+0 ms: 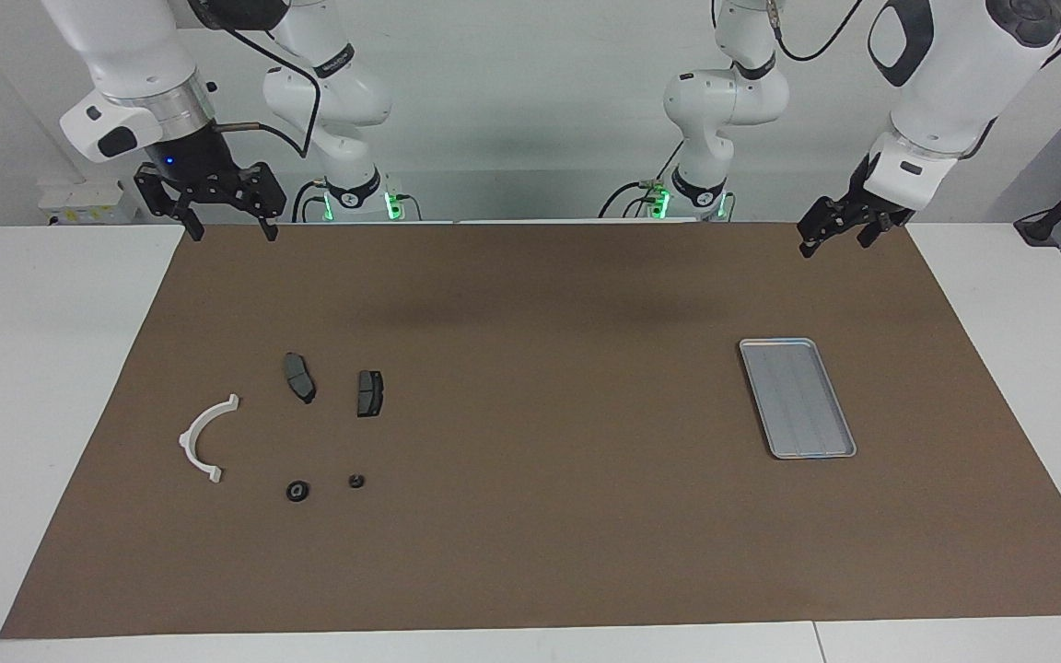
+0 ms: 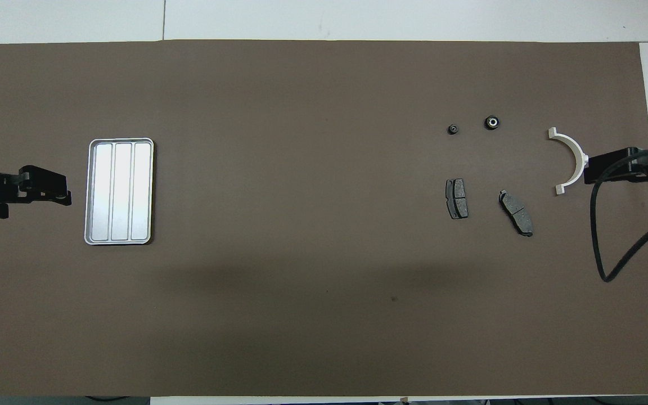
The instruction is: Pick bearing gear from pile to tray
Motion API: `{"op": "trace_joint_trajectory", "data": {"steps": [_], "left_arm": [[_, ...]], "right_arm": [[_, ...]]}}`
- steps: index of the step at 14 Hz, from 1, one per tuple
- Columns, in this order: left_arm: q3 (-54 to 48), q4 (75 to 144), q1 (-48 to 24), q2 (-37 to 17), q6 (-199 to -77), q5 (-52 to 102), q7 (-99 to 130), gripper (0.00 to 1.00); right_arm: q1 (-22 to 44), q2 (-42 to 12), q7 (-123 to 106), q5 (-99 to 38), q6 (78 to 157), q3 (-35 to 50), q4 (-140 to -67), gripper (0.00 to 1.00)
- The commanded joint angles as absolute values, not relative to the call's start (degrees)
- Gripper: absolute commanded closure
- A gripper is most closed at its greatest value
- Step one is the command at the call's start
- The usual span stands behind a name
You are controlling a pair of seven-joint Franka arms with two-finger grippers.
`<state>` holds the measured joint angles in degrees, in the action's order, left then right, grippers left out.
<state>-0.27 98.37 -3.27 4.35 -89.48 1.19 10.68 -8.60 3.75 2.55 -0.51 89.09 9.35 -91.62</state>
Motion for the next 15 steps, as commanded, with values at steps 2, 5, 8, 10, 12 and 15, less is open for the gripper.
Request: {"op": "trace_joint_trajectory", "data": {"steps": [2, 5, 8, 10, 12, 15], "left_arm": [[-0.6, 98.8, -2.8, 5.4, -88.8, 1.2, 10.2, 0.0], [-0.6, 98.8, -2.8, 5.4, -88.8, 1.2, 10.2, 0.0], [-0.6, 98.8, -2.8, 5.4, -88.8, 1.2, 10.2, 0.0], [-0.6, 98.8, -2.8, 5.4, -88.8, 1.2, 10.2, 0.0], [-0.6, 98.8, -2.8, 5.4, -88.8, 1.2, 10.2, 0.0], [-0.6, 98.8, -2.8, 5.4, -88.8, 1.2, 10.2, 0.0]], "right_arm": [[-9.2, 4.8, 0.4, -1.5, 89.4, 10.0, -92.9, 0.0], [-7.8, 4.9, 1.0, -1.4, 90.5, 10.2, -94.8, 0.0], [-7.5, 4.3, 1.5, -0.9, 96.2, 10.2, -98.5, 0.0], [-5.2, 1.8, 3.4, -0.2, 104.0, 10.2, -102.8, 0.0], [-4.2, -3.3, 5.0, 1.3, 109.7, 10.2, -103.3, 0.0], [-2.7, -11.1, 9.0, 1.7, 117.3, 10.2, -103.0, 0.0]]}}
